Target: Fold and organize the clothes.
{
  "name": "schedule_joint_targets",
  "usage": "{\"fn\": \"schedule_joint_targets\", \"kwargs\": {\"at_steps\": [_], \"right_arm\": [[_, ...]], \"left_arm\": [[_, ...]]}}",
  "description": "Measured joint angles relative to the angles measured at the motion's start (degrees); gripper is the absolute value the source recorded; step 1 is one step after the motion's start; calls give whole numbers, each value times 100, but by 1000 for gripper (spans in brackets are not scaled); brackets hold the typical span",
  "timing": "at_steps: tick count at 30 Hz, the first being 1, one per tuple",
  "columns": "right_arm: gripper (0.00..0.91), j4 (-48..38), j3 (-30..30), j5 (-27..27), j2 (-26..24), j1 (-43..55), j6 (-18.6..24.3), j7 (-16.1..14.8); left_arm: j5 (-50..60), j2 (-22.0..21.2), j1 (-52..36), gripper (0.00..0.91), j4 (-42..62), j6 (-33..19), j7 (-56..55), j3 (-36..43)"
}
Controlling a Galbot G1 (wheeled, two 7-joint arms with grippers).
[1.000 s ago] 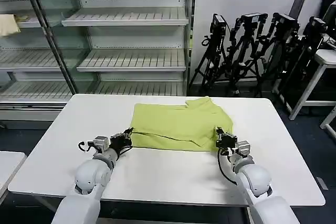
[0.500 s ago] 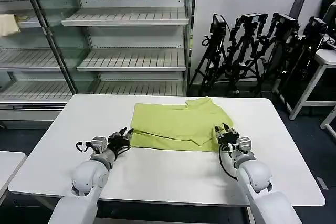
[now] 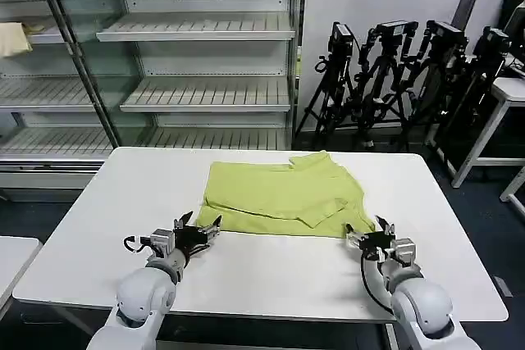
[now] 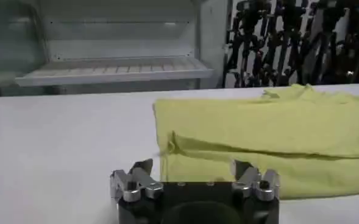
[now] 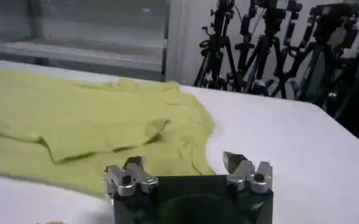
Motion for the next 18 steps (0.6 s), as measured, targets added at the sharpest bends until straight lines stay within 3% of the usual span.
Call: {"fn": "schedule_joint_targets", "kwargs": {"at_steps": [18], "right_arm": [[0, 256, 86, 82, -40, -342, -76, -97]], "left_arm": [[252, 89, 121, 0, 177, -13, 202, 2]]}}
